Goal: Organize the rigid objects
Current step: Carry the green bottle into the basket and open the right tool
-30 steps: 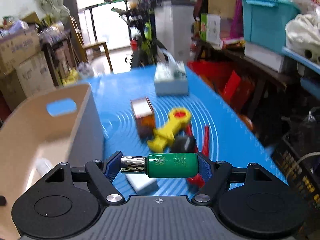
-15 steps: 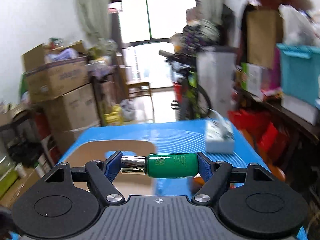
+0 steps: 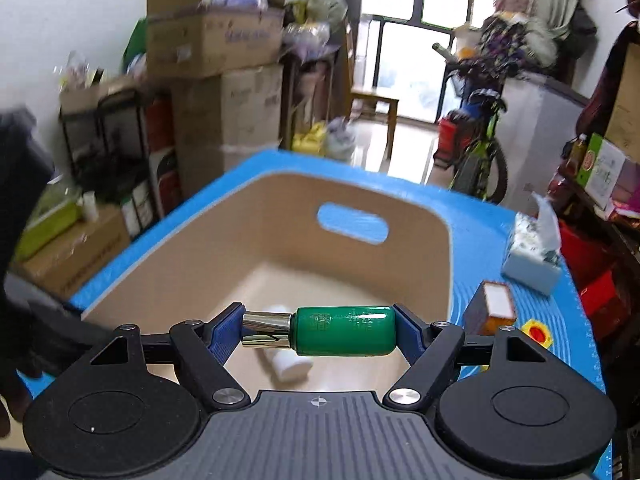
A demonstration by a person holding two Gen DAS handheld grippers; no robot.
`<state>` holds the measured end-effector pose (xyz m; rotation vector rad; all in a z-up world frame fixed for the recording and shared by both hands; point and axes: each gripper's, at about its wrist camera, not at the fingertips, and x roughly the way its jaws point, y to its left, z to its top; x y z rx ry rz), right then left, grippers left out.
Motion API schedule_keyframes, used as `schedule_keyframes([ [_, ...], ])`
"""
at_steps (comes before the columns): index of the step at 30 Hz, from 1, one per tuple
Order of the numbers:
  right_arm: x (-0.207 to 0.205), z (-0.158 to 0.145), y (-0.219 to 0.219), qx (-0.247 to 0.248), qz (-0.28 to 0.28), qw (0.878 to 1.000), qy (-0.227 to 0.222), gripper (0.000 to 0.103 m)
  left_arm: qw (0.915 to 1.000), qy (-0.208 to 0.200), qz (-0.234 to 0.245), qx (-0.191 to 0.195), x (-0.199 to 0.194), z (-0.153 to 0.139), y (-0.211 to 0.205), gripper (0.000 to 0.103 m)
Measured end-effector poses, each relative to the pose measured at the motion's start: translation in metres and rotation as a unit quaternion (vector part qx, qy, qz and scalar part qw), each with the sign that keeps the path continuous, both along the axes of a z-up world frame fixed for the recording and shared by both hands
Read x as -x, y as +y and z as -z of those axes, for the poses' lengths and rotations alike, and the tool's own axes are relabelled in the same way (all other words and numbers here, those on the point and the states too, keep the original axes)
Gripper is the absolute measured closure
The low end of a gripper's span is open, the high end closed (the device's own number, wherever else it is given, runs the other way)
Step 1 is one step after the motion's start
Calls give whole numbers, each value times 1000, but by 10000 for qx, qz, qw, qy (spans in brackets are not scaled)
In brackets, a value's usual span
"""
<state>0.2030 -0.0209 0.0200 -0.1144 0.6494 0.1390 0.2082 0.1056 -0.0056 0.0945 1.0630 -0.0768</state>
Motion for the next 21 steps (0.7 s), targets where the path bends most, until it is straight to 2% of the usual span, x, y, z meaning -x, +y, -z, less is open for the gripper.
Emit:
schedule_keyframes([
  [10,-4,21,3,318,-143,9972,668,25,10000,-15,2,-49,0,1,-2,94],
  [15,-4,22,3,295,-180,9968,718,24,10000,-28,12,-71,1,1,-2,93],
  [21,-2,14,-6,-20,-113,9981,603,21,9999,-23,5,-99,0,1,-2,92],
])
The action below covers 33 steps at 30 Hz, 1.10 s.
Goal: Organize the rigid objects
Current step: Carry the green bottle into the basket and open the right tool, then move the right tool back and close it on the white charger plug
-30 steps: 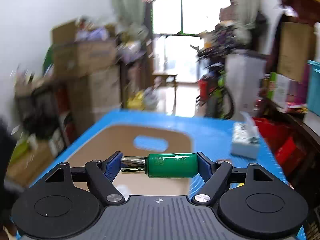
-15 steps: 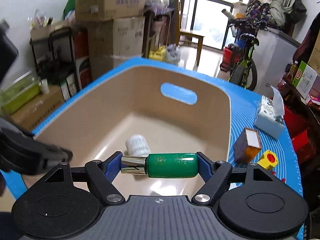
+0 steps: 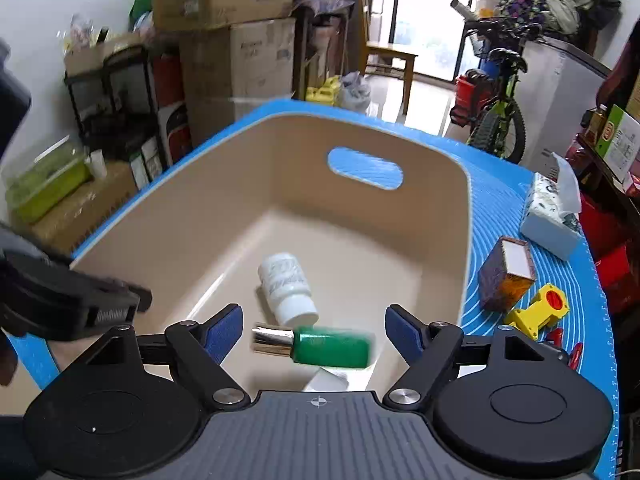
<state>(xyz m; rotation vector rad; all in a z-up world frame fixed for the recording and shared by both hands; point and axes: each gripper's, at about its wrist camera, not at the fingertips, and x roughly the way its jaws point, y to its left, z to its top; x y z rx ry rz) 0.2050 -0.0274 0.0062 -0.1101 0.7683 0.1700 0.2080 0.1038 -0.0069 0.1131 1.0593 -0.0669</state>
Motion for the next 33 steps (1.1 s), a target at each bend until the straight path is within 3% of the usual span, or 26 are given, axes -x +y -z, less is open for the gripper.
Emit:
schedule_keyframes([
  [9,11,-38,-46,-617,575,9928,-853,19,10000,-8,2,-29,1,0,-1,92],
  [14,4,-42,-83,-762,974,9882,-906,18,10000,-11,4,-38,1,0,0,92],
  [22,-7,-18,-133,-842,1582,9818,-625,18,10000,-11,-2,-59,1,0,0,92],
  [29,-21,19,-136,-570,1569,9859,73,18,10000,-1,-22,-43,0,-1,-1,92],
  [33,-23,26,-142,-873,1604,9829,221,18,10000,-2,-22,-45,0,-1,0,92],
])
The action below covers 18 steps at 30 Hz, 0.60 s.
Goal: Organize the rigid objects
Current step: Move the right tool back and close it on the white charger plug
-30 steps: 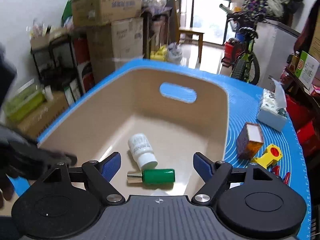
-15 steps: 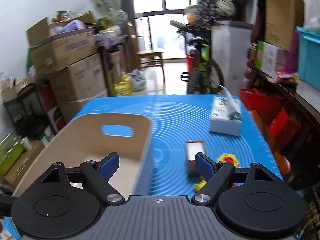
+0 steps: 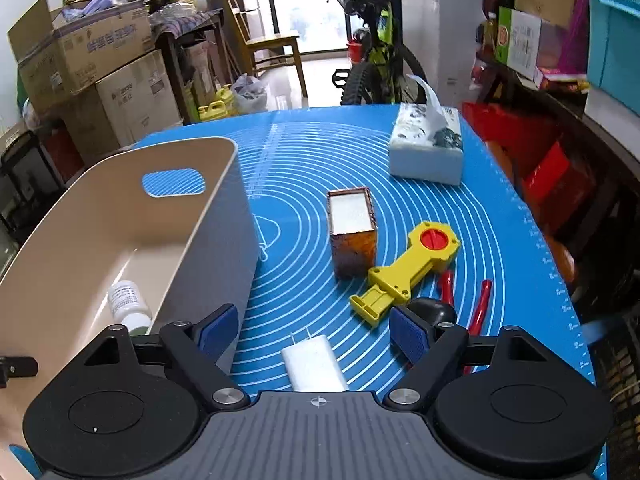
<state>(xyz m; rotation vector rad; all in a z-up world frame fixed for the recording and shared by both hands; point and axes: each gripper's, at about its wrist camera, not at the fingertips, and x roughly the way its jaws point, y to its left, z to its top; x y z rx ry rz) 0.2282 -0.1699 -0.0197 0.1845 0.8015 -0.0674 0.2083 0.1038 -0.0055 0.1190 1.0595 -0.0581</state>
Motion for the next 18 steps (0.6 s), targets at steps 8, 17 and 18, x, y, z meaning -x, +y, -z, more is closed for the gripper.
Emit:
schedule_keyframes([
  [8,0,7,-10,-14,161,9998,77,18,10000,12,-17,11,-1,0,0,92],
  [17,-6,30,-11,43,-77,9991,415,19,10000,13,-18,14,-1,0,0,92],
  [18,-6,32,-9,76,-146,9989,432,19,10000,13,-18,18,-1,0,0,92],
])
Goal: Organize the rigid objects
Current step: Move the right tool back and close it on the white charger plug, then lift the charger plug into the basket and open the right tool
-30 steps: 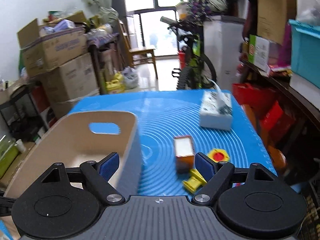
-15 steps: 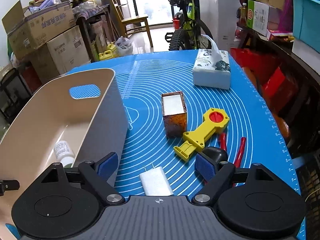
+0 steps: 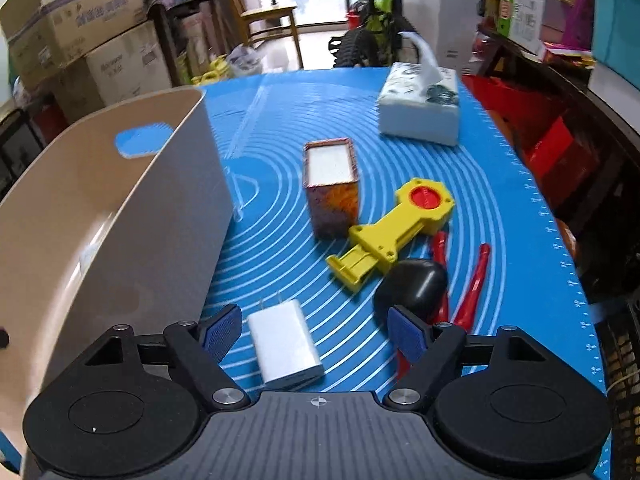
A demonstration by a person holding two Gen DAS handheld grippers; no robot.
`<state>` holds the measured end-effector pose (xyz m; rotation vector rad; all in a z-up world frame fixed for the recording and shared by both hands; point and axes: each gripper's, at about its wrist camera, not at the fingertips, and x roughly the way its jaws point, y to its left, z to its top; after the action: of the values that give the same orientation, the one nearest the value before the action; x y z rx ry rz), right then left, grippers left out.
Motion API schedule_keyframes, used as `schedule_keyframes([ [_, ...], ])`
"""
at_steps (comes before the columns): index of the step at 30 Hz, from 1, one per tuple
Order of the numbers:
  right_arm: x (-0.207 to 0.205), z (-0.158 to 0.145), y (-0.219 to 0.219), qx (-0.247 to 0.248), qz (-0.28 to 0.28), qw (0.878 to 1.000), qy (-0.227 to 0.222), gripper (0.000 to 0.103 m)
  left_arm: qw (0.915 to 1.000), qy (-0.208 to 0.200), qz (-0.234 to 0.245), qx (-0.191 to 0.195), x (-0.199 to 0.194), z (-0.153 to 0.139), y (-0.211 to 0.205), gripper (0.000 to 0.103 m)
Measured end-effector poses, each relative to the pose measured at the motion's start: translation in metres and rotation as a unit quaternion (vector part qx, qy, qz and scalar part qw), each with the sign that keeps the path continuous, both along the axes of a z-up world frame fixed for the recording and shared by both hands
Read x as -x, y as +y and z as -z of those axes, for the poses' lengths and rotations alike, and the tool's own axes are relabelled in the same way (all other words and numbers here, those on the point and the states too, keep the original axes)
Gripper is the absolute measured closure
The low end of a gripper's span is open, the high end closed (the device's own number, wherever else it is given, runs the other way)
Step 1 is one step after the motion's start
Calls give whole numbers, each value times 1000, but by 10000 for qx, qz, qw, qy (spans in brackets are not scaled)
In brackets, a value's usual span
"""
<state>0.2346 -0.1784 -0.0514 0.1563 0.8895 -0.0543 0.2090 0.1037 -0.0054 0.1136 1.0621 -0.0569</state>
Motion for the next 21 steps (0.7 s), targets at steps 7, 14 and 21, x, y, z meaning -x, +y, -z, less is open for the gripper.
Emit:
schedule_keyframes([
  [7,-5,15,16,398,-473,9981,79,26,10000,2,8,-8,-1,0,0,92],
  [14,-7,23,26,642,-706,9954,87,40,10000,0,10,-6,-1,1,-1,92],
  [21,-4,20,32,770,-774,9940,4,60,10000,20,21,-15,-2,1,-2,92],
])
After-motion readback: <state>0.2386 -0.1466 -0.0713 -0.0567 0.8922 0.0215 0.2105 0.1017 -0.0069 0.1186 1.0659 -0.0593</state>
